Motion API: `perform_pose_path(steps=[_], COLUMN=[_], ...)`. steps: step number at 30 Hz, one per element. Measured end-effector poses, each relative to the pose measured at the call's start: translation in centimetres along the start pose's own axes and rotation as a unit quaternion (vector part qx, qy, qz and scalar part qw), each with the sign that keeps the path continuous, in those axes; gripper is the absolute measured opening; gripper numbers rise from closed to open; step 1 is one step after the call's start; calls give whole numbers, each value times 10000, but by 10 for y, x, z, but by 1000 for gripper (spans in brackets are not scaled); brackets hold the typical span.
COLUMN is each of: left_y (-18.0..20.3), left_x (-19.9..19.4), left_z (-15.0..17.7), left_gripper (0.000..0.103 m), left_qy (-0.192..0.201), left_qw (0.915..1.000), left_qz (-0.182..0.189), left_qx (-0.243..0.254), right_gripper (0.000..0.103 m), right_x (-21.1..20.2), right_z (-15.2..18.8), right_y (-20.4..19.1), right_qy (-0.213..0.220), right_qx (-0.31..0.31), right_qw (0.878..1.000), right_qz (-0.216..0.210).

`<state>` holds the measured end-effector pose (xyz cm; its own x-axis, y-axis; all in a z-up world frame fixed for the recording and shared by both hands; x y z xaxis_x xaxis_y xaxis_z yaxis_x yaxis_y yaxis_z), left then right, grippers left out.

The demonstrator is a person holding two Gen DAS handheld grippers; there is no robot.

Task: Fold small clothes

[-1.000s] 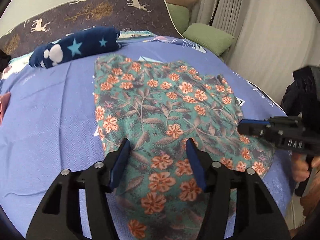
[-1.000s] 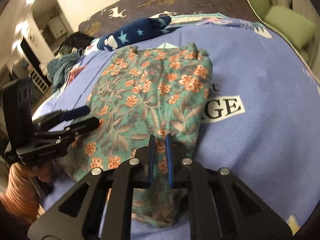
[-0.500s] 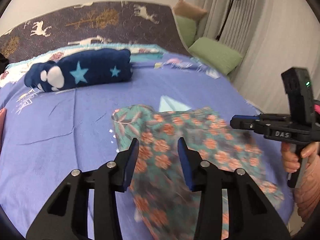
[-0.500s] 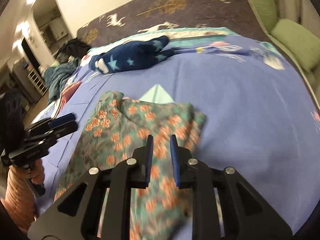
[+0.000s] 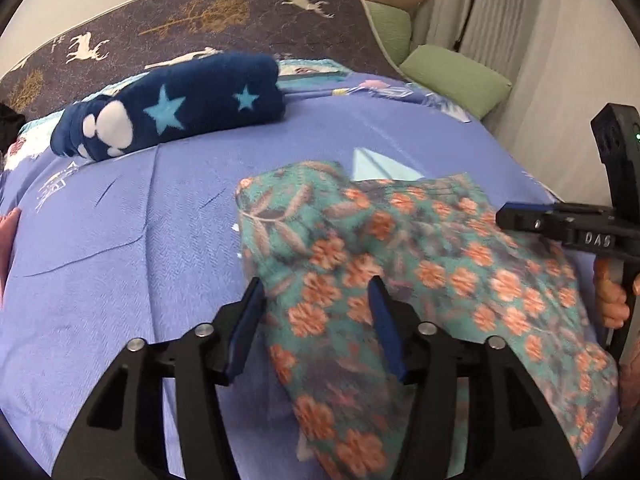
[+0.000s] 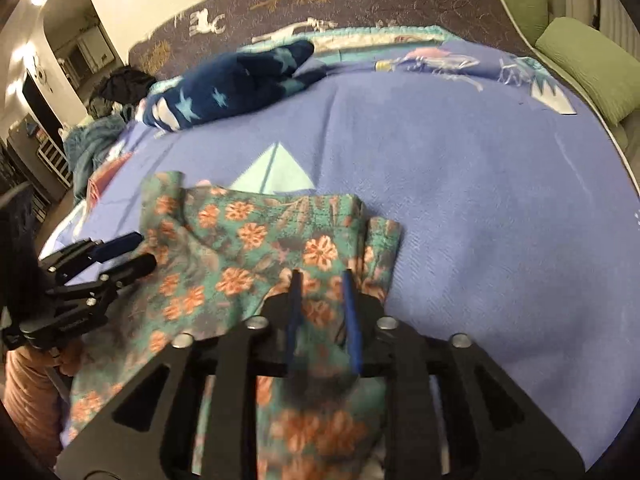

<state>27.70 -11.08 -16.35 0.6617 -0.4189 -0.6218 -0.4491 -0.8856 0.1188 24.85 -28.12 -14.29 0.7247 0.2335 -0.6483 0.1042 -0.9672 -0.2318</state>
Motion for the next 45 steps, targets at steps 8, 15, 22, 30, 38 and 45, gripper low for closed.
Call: perform_pose_path(steps=[8, 15, 22, 30, 38, 45], left_y=[19, 19, 8, 26, 26, 16], left_x=[-36, -56, -67, -45, -22, 0], left_z=[5, 23, 48, 55, 40, 24], left_gripper=[65, 82, 86, 86, 86, 50], left_qy=[148, 26, -139, -404, -544, -473], left_qw=[9994, 9998, 9968, 9881, 9820, 9836], left_qz=[4, -16, 474, 1200, 1490, 1375], left_qx=[322, 205, -628, -874, -1028, -1065], right_gripper=[42, 49, 56, 62, 66, 66], right_x=[-50, -72, -77, -65, -43, -17], right_z=[36, 69, 86, 86, 70, 49], right_y=[24, 14, 1, -2, -7, -10], right_qy=[-191, -346, -536, -739, -794, -818], right_qx=[244, 393, 351, 557, 693, 861], right_qw=[9995, 9981, 9965, 9920, 9878, 9832], right_qz=[8, -324, -544, -863, -1143, -1386])
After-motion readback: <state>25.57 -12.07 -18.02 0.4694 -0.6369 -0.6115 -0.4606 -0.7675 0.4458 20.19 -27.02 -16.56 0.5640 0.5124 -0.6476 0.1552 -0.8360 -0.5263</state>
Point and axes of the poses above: each gripper's, at about its wrist camera, not at the fingertips, and x roughly the way its jaws point, y to its right, z to its underside, the point moved 10 cm from there along x, roughly the way its jaws point, and after that the axes turned 9 degrees about y, right-handed, at the moved point
